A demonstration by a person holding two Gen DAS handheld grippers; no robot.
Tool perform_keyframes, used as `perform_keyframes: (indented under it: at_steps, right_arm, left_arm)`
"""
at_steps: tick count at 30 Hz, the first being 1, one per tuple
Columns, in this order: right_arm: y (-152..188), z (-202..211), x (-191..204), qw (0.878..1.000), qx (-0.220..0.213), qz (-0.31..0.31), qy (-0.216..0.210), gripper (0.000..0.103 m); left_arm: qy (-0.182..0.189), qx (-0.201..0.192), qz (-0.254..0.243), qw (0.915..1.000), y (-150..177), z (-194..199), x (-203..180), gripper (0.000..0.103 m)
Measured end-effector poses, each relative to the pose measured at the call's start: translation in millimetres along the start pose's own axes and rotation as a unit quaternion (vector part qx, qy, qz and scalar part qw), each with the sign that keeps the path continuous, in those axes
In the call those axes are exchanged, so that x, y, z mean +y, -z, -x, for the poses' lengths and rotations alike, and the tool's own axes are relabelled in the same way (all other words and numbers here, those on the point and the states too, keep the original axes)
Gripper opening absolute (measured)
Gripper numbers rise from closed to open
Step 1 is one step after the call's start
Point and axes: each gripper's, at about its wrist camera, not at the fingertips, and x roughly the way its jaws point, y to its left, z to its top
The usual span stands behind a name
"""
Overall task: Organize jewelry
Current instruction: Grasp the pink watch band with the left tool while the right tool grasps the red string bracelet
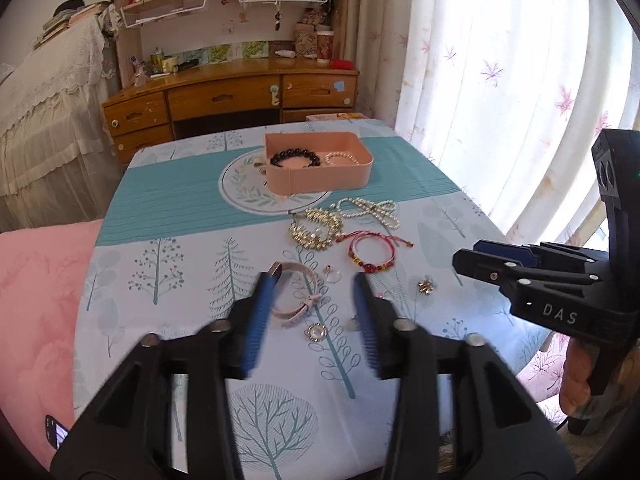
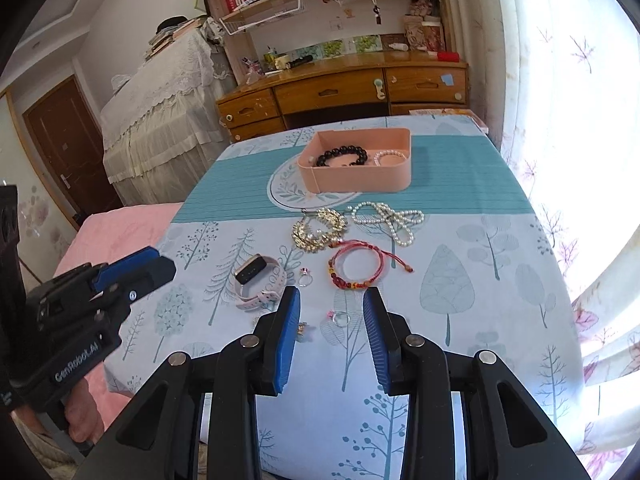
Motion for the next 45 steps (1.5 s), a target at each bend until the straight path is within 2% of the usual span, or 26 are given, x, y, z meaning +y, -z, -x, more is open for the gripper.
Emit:
perform_keyframes:
  at_steps: [4, 12, 16, 23, 28, 31, 33, 38, 45]
  right_arm:
    - [2, -16, -9, 1.0, 0.016, -0.009, 0.005, 0.033]
    - [1, -56, -19, 0.998, 0.047, -0.013, 0.029, 0.033]
    - [-1, -71, -19, 0.998, 0.058, -0.01, 0.032, 0.033]
    - [-5, -98, -21, 0.996, 0.08, -0.008, 0.027, 0.033]
    - [-7, -116, -18, 0.996, 0.092, -0.001, 0.021, 0.033]
    - [-7, -123, -20, 0.995, 0.097, -0.001, 0.019, 0.033]
    - [-8, -127, -21, 0.995, 0.097, -0.001, 0.019, 0.033]
    - [-8, -133, -23, 0.995, 0.1, -0.001, 0.015, 0.033]
    - [-8, -139, -24, 0.995, 0.102, 0.003, 0.01, 0.033]
  left_arm:
    - [-0.017, 0.011, 0.014, 0.9997, 6, -13, 10, 0.051]
    - [-0.013, 0.049, 0.083, 0.9952, 13, -45, 54, 0.052]
    - [-0.01, 0.075, 0.102, 0.9919, 14, -61, 70, 0.052]
    - [0.003, 0.111, 0.104, 0.9884, 16, -91, 73, 0.052]
    - [0.016, 0.152, 0.111, 0.982, 20, -119, 72, 0.052]
    - [0.013, 0.158, 0.12, 0.98, 21, -124, 72, 0.052]
    - [0.006, 0.148, 0.109, 0.983, 18, -121, 68, 0.052]
    - [0.027, 0.122, 0.054, 0.9906, 7, -111, 45, 0.052]
    - [0.042, 0.137, 0.002, 0.9896, 4, -127, 20, 0.051]
